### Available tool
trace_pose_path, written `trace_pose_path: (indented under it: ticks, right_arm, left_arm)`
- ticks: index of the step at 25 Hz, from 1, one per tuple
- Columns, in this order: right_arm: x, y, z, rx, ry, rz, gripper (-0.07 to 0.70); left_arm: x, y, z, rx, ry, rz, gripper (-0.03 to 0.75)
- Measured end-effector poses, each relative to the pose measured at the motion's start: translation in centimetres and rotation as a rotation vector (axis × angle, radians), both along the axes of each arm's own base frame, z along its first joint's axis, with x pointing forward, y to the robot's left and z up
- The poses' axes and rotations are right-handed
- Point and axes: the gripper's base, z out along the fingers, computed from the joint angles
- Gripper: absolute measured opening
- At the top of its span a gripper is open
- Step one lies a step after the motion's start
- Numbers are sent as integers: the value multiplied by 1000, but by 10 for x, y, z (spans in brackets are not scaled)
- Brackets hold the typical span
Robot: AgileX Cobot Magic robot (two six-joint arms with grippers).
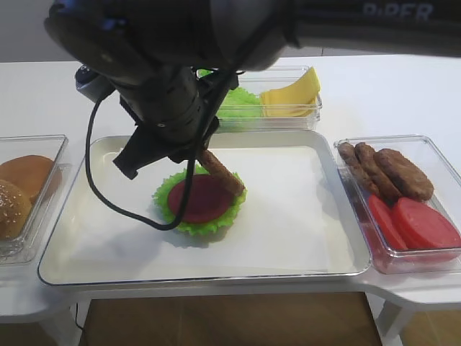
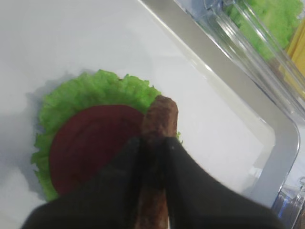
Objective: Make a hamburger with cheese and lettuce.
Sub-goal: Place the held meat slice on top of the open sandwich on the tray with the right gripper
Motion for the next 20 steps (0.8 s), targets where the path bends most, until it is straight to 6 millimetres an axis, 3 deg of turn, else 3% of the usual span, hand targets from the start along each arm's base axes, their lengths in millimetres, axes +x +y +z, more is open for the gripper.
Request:
trace_pose_path:
  ticks: [20]
  right_arm:
    - [0,1,0,9,2,3,112]
  left_arm:
    - [0,0,0,0,0,0,358]
